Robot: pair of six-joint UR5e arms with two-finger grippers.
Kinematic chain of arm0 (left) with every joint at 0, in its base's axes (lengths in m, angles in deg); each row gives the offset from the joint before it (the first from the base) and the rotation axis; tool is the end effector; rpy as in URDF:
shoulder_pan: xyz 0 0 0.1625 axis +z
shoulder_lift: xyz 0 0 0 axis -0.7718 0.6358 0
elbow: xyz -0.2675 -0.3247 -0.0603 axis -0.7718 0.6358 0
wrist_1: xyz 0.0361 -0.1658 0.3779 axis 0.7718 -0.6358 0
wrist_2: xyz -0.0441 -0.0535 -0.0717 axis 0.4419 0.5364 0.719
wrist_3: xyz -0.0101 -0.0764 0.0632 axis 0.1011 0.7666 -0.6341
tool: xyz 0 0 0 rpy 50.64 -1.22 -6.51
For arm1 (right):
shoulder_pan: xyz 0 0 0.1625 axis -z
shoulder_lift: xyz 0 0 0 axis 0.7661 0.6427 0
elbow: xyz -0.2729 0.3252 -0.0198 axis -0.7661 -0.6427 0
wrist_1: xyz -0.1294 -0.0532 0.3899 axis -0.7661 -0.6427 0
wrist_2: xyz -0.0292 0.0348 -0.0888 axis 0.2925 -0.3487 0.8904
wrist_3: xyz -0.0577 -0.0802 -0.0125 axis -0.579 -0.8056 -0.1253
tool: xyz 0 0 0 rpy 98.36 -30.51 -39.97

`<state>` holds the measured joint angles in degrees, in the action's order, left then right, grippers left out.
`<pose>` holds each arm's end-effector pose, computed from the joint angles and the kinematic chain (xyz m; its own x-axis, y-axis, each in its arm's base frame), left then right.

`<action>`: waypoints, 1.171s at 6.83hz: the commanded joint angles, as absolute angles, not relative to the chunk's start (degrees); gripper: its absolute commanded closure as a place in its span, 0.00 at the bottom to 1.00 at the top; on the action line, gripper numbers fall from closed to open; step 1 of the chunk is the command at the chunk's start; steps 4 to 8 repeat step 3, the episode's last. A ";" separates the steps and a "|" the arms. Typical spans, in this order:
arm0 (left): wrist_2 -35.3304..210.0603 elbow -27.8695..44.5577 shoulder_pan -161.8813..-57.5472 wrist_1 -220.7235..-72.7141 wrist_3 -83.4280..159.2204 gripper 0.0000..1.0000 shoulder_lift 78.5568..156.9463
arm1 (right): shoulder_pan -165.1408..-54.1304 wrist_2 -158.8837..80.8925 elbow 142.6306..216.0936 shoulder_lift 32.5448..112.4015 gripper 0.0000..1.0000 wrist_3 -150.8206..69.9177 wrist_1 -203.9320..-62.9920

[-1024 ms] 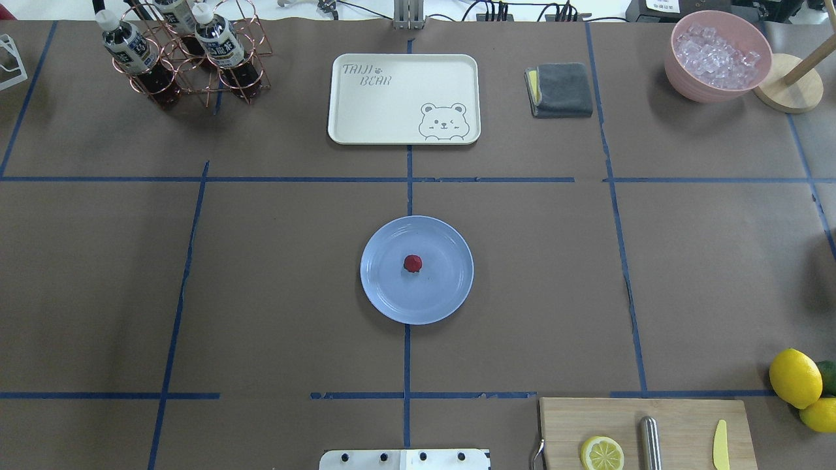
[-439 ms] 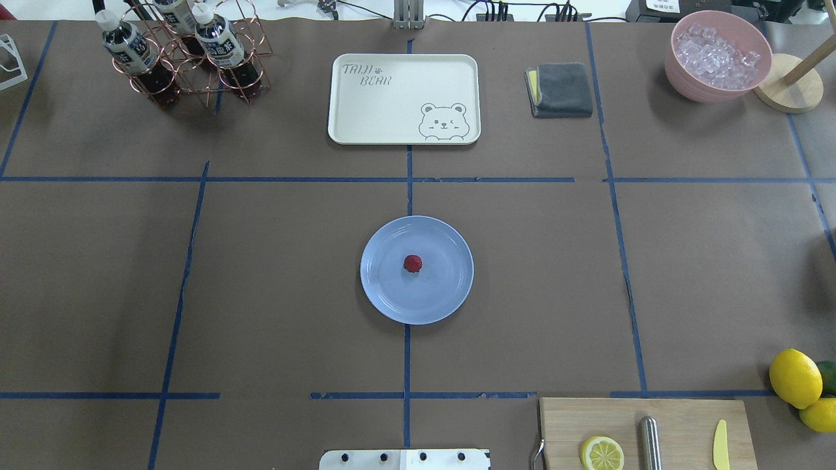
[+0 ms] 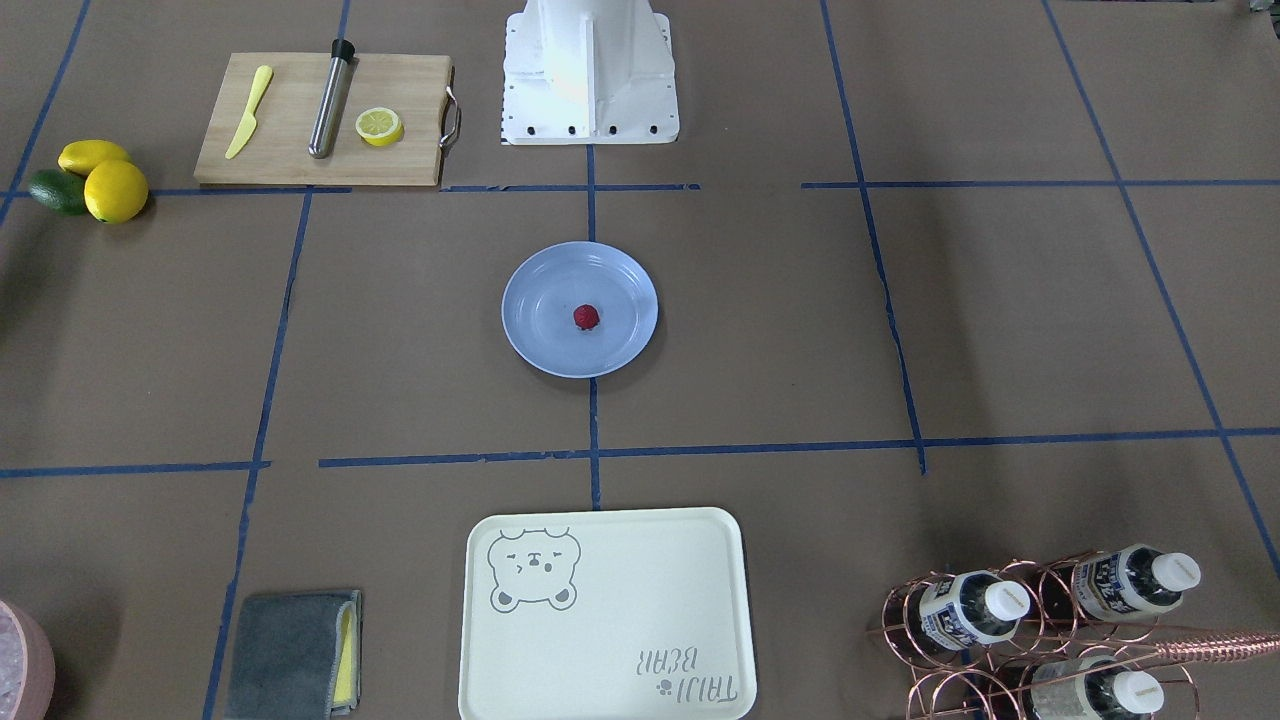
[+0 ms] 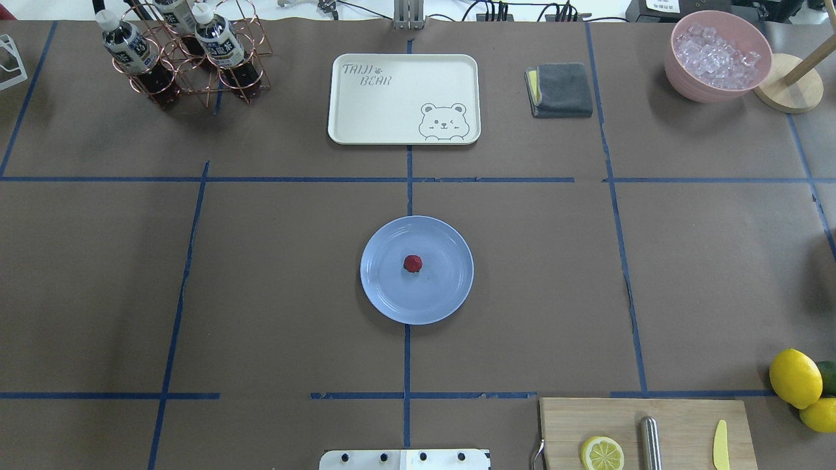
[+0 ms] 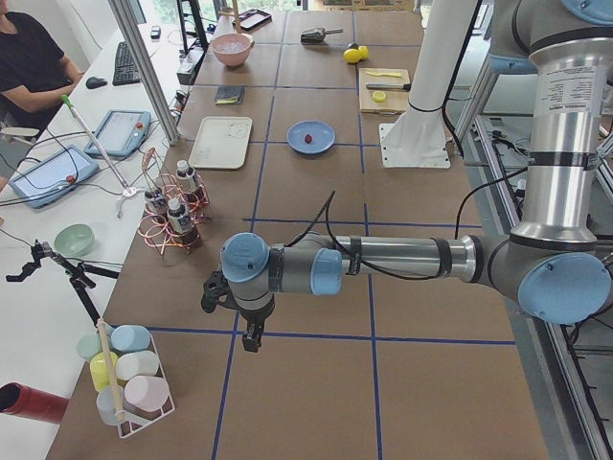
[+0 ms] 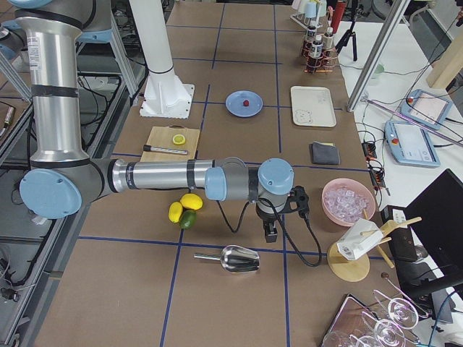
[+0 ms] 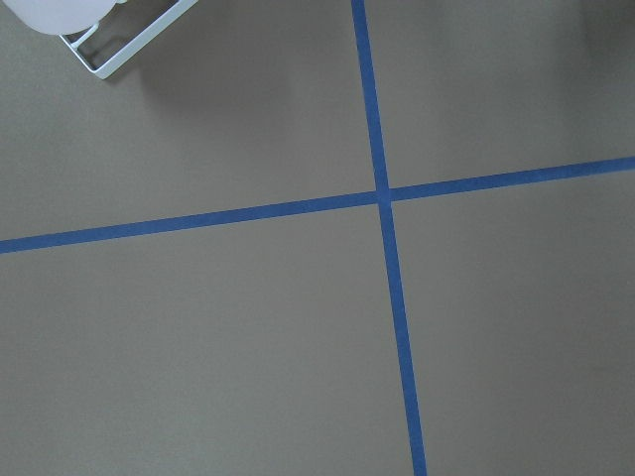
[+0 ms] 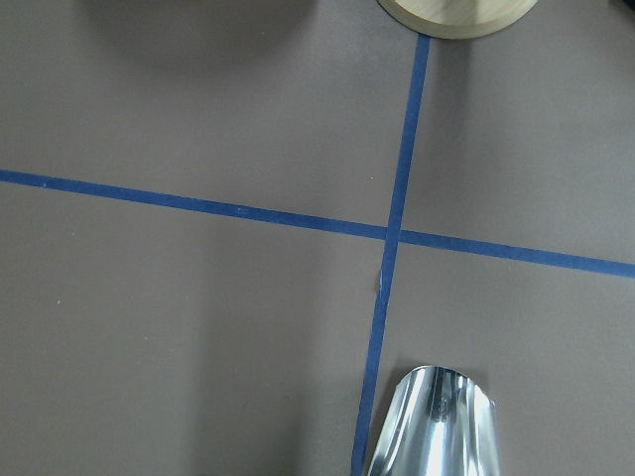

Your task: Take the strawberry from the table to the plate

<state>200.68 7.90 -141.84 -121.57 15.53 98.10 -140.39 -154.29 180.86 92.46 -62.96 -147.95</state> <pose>-0.0743 -0.4919 0.6521 0.7060 0.1361 -0.6950 -0.0714 0.9900 0.1214 0.0623 -0.4956 0.6162 0.6624 -0.1439 0.7352 0.0631 0.9886 0.1366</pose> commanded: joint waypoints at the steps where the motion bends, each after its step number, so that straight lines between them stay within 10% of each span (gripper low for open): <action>1: 200.66 7.90 -141.84 -121.58 15.52 0.00 98.07 | -140.44 -154.23 180.85 92.40 0.00 -63.02 -147.86; 8: 200.66 7.81 -141.84 -121.67 15.52 0.00 98.07 | -140.44 -154.23 181.11 92.40 0.00 -62.93 -147.86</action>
